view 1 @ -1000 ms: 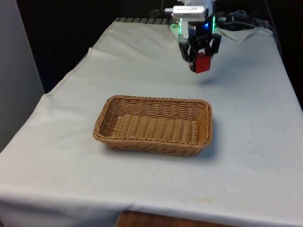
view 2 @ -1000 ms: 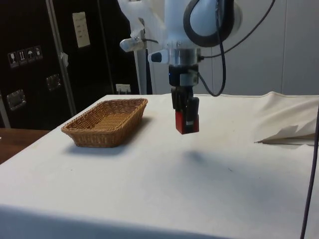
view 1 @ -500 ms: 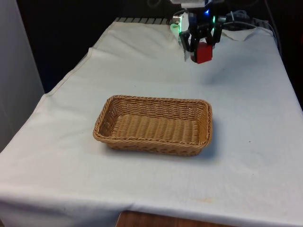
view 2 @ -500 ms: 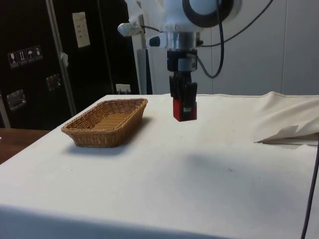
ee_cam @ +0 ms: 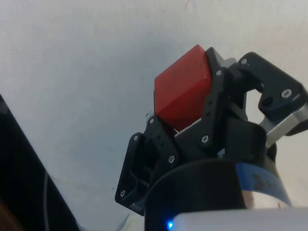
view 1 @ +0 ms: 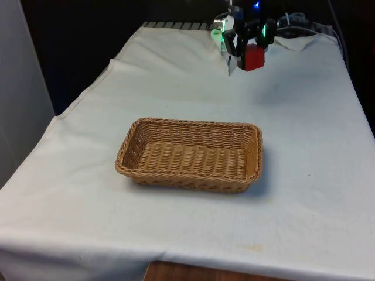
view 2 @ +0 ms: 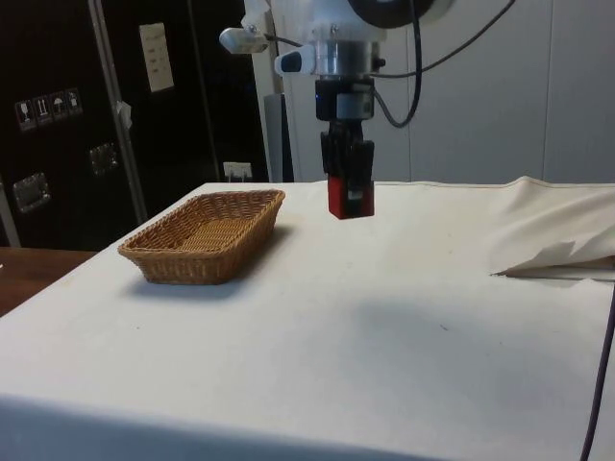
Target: Pick up the cube and place it into the basket.
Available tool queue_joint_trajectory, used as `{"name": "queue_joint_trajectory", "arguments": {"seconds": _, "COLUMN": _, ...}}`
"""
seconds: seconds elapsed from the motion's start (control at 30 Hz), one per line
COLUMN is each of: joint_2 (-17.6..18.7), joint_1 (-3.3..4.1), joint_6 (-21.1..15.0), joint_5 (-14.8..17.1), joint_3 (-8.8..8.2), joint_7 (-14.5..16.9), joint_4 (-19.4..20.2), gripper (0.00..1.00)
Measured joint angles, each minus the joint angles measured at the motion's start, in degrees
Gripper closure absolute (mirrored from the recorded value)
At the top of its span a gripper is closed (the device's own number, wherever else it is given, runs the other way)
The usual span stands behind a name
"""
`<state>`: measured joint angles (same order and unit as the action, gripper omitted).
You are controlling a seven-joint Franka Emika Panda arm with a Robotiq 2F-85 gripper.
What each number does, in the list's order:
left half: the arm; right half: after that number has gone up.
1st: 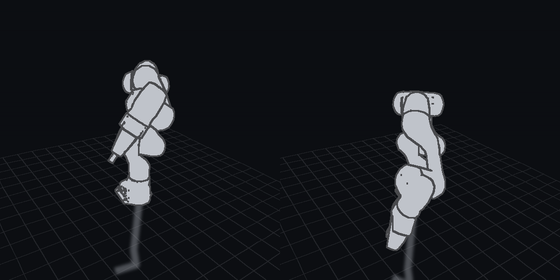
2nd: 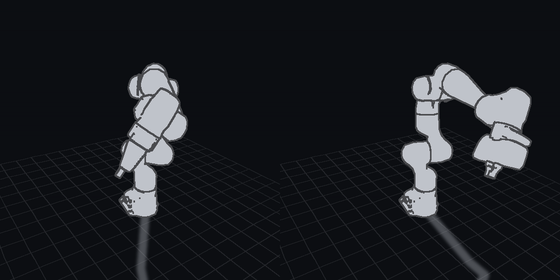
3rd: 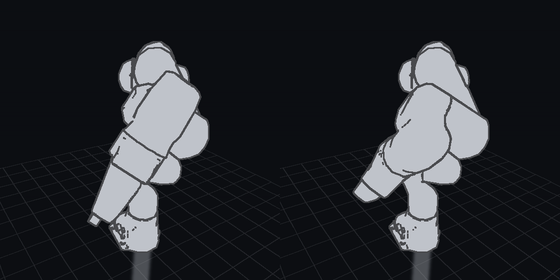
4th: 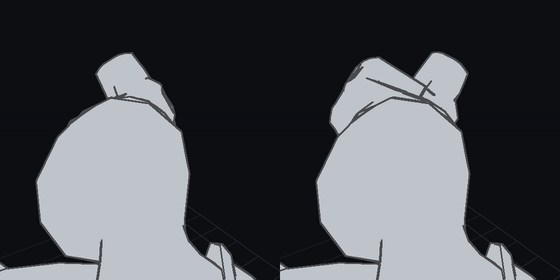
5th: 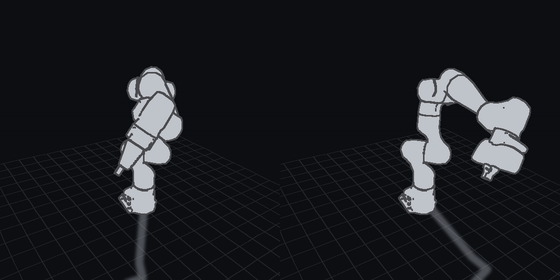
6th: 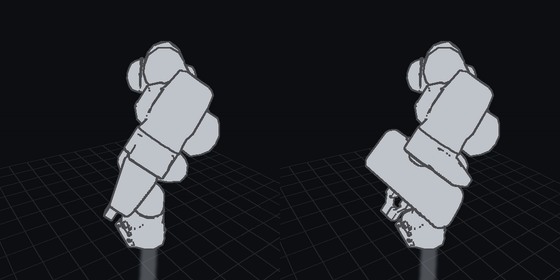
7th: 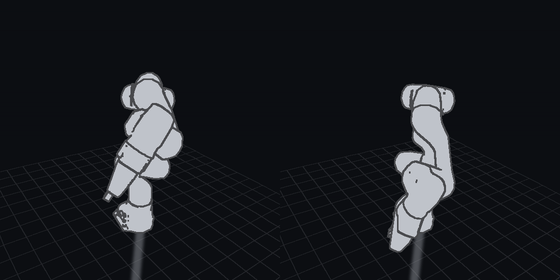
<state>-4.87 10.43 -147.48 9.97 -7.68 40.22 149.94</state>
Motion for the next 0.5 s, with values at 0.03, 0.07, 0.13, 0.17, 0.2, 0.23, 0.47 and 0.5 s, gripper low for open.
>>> {"name": "queue_joint_trajectory", "arguments": {"seconds": 0.03, "joint_2": -0.06, "joint_1": 0.00, "joint_6": 0.63, "joint_5": -0.06, "joint_3": -0.11, "joint_7": 0.00, "joint_4": -0.29, "gripper": 0.99}}
{"name": "queue_joint_trajectory", "arguments": {"seconds": 0.07, "joint_2": -0.11, "joint_1": 0.00, "joint_6": 1.32, "joint_5": -0.11, "joint_3": -0.29, "joint_7": 0.06, "joint_4": -0.63, "gripper": 0.99}}
{"name": "queue_joint_trajectory", "arguments": {"seconds": 0.13, "joint_2": -0.40, "joint_1": -0.06, "joint_6": 2.75, "joint_5": -0.17, "joint_3": -0.52, "joint_7": 0.06, "joint_4": -1.26, "gripper": 0.99}}
{"name": "queue_joint_trajectory", "arguments": {"seconds": 0.17, "joint_2": -0.69, "joint_1": -0.06, "joint_6": 4.07, "joint_5": -0.29, "joint_3": -0.69, "joint_7": 0.06, "joint_4": -1.83, "gripper": 0.99}}
{"name": "queue_joint_trajectory", "arguments": {"seconds": 0.2, "joint_2": -0.69, "joint_1": -0.06, "joint_6": 4.07, "joint_5": -0.29, "joint_3": -0.69, "joint_7": 0.06, "joint_4": -1.83, "gripper": 0.99}}
{"name": "queue_joint_trajectory", "arguments": {"seconds": 0.23, "joint_2": -0.74, "joint_1": -0.06, "joint_6": 4.76, "joint_5": -0.29, "joint_3": -0.80, "joint_7": 0.06, "joint_4": -2.18, "gripper": 0.99}}
{"name": "queue_joint_trajectory", "arguments": {"seconds": 0.47, "joint_2": -1.49, "joint_1": -0.11, "joint_6": 9.45, "joint_5": -0.40, "joint_3": -1.49, "joint_7": 0.06, "joint_4": -4.64, "gripper": 0.99}}
{"name": "queue_joint_trajectory", "arguments": {"seconds": 0.5, "joint_2": -1.60, "joint_1": -0.17, "joint_6": 10.08, "joint_5": -0.46, "joint_3": -1.60, "joint_7": 0.06, "joint_4": -4.98, "gripper": 0.99}}
